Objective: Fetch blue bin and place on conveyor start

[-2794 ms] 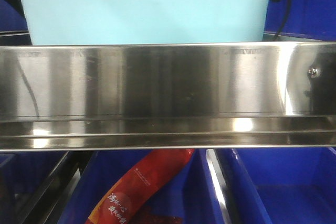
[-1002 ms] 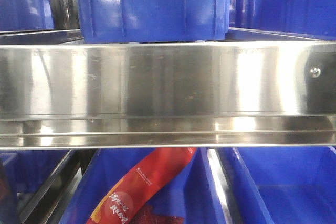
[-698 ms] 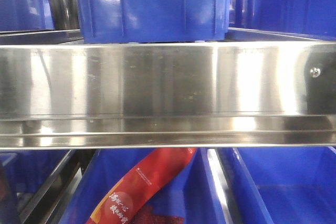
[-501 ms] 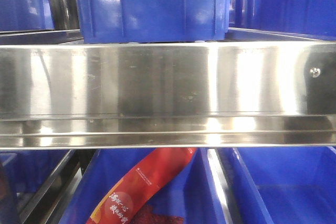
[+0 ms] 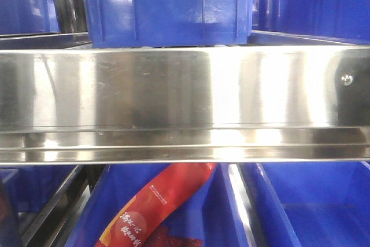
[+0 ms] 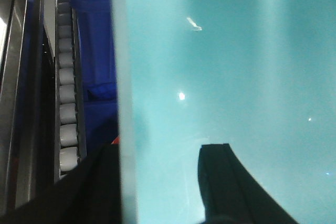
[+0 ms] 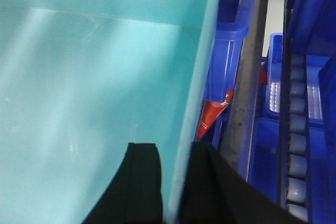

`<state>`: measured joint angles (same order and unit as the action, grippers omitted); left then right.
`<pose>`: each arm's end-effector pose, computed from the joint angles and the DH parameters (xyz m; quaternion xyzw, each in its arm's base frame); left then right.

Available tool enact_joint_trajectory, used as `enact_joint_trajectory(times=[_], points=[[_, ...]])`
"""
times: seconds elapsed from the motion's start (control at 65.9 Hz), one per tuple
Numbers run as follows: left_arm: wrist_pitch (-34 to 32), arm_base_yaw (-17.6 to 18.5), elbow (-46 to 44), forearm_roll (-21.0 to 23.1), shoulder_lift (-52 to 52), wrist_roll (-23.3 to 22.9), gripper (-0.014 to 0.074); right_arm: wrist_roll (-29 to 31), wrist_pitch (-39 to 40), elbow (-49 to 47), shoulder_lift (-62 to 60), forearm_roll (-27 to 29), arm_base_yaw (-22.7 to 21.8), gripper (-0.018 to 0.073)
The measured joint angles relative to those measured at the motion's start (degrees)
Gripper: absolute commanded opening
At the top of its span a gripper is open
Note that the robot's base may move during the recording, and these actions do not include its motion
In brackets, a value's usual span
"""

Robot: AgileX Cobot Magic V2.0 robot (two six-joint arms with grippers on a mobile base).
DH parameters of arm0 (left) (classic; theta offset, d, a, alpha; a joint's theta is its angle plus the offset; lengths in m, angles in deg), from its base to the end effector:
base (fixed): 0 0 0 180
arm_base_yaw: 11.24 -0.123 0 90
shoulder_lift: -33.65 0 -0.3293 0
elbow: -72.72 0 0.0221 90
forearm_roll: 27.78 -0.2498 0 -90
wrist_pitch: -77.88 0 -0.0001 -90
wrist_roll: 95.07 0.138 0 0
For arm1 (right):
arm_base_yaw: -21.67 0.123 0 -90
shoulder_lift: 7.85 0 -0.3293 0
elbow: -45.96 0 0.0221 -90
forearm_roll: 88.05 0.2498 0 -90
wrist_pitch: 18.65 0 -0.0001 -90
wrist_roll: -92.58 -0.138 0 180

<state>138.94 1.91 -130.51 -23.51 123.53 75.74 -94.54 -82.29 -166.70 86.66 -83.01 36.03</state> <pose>0.3182 -0.0836 0.4874 0.0292 0.8966 -0.1218 0.4248 0.3342 0.0968 0.5088 -0.0568 0.8863 0.1285 0.4413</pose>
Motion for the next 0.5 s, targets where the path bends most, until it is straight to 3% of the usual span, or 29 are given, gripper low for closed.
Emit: enact_joint_trajectory(times=[0.501], points=[[-1.28,0.0,0.0,0.0,0.0,0.0,-0.0111,0.0,0.68,0.0,0.0,-0.21,0.0,-0.0153]])
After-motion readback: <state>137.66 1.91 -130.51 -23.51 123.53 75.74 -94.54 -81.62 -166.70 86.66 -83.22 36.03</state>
